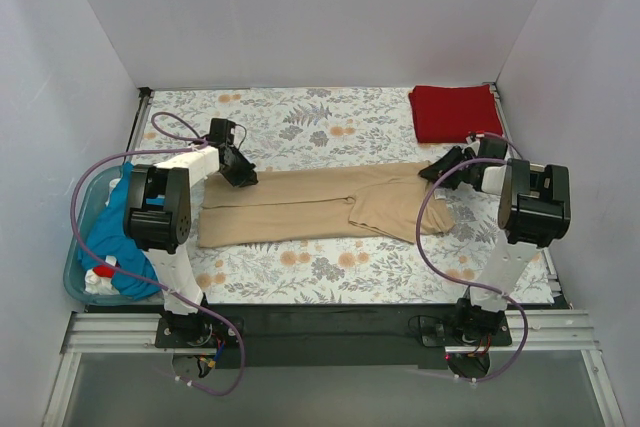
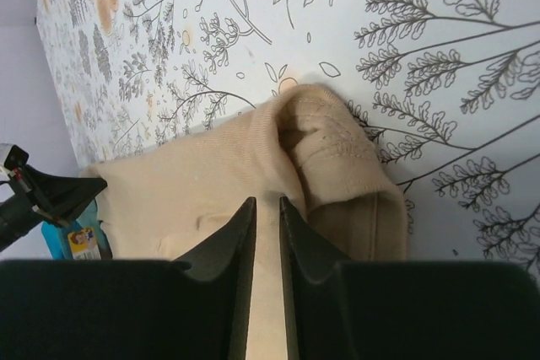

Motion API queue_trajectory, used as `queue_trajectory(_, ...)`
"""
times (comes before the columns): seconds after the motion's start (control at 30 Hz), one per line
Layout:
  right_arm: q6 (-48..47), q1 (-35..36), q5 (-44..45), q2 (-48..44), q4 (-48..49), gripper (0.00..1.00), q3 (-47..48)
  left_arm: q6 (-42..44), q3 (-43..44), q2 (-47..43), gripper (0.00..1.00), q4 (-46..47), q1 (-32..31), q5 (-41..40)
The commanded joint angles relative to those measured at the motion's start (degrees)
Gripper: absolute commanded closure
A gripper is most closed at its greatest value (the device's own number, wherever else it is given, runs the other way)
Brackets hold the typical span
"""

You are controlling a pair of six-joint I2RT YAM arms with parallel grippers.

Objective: Fold and stack the t-shirts
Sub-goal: Fold the tshirt

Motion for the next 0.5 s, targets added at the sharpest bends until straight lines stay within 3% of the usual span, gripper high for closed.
queue_trajectory(0.0, -1.6, 0.57, 2.4, -5.63, -0.45, 0.76, -0.5, 4.64, 0.44, -1.39, 0.89, -2.57, 1.05, 2.1)
queue_trajectory(0.2, -6.96, 8.38, 16.0, -20.39, -10.38, 0.58, -3.65, 14.39, 3.6, -7.26, 0.67, -2.55, -1.32, 4.59)
queue_trajectory(0.33, -8.45, 18.3, 28.92, -28.57, -17.66, 0.43, -6.21, 15.56, 2.38, -9.82, 0.69, -6.07, -7.19, -3.73)
queue_trajectory(0.47, -9.07, 22.89, 32.55, -29.29, -21.63, 0.39, -6.56, 12.05, -0.34, -11.32, 0.78, -10.47, -14.06, -14.89)
